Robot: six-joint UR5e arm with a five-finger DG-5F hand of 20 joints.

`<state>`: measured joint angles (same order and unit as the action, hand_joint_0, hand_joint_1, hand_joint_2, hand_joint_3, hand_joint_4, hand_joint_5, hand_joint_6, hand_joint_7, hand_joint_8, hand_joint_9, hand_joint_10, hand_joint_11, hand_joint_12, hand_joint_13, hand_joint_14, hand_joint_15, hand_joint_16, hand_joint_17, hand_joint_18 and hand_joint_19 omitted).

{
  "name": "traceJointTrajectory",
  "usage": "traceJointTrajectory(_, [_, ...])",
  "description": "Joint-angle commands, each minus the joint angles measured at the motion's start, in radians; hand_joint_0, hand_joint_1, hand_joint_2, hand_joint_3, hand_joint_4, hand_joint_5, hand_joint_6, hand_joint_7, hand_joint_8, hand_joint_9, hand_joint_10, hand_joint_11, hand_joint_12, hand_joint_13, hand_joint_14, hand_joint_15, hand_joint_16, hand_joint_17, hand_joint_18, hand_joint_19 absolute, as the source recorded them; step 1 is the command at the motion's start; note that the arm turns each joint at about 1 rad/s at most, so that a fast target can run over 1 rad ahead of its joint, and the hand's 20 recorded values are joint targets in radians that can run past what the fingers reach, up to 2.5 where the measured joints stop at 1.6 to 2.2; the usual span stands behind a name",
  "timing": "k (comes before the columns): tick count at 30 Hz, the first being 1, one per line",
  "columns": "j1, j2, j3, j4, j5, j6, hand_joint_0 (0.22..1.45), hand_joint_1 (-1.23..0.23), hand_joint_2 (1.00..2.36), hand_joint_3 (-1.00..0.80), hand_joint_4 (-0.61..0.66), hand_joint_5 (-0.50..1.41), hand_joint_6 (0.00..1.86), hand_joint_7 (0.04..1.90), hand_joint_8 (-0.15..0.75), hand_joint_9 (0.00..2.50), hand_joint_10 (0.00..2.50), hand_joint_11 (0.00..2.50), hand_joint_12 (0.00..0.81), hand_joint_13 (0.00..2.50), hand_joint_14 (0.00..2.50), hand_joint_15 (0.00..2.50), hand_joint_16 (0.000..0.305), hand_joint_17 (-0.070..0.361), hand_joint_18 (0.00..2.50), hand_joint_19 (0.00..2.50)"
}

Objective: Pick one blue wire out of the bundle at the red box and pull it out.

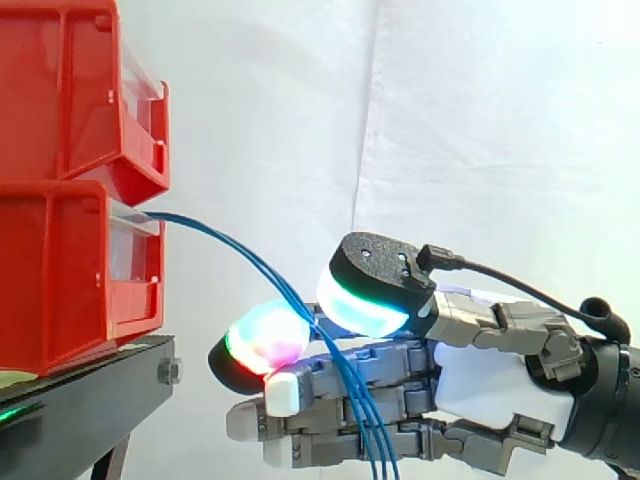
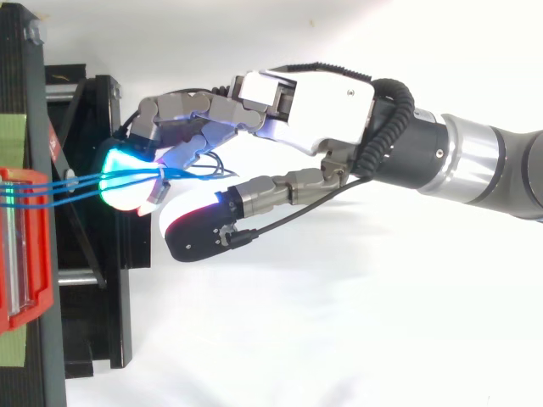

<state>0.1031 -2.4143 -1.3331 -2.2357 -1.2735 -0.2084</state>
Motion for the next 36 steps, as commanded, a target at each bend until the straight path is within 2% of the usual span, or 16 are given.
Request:
traceJointTrajectory(1, [0.0, 0.0, 0.0, -0.007, 0.0, 0.0, 0.55, -0.65, 1.01, -0.35, 0.28, -0.11, 0.5, 1.17, 0.245, 0.68, 0.02, 0.44, 0.364, 0.41, 0.01, 0.23, 0.056, 0.127, 0.32, 0.31])
traceJointTrajectory(9, [-0.003, -0.026, -0.001, 0.002, -0.001, 0.007, 0.55, -0.65, 1.01, -0.36, 0.27, -0.11, 0.5, 1.14, 0.249, 0.68, 0.01, 0.43, 0.365, 0.41, 0.01, 0.24, 0.056, 0.127, 0.32, 0.3])
traceJointTrajectory(25, [-0.006, -0.025, 0.0, 0.016, -0.001, 0.006, 0.55, -0.65, 1.01, -0.35, 0.25, -0.11, 0.5, 1.19, 0.248, 0.68, 0.02, 0.45, 0.365, 0.41, 0.01, 0.24, 0.056, 0.127, 0.32, 0.3])
traceJointTrajectory(26, [0.0, -0.026, 0.0, 0.019, -0.001, 0.003, 0.55, -0.65, 1.01, -0.35, 0.25, -0.11, 0.5, 1.19, 0.247, 0.68, 0.02, 0.45, 0.365, 0.41, 0.01, 0.24, 0.056, 0.126, 0.32, 0.31])
traceJointTrajectory(31, [0.007, -0.026, 0.0, 0.024, 0.002, -0.013, 0.55, -0.65, 1.01, -0.35, 0.24, -0.1, 0.5, 1.23, 0.249, 0.69, 0.01, 0.44, 0.366, 0.41, 0.01, 0.24, 0.056, 0.126, 0.32, 0.3])
traceJointTrajectory(36, [0.015, -0.026, 0.0, 0.025, 0.02, -0.032, 0.55, -0.66, 1.01, -0.35, 0.23, -0.1, 0.5, 1.29, 0.247, 0.68, 0.02, 0.45, 0.364, 0.41, 0.01, 0.24, 0.056, 0.126, 0.32, 0.3])
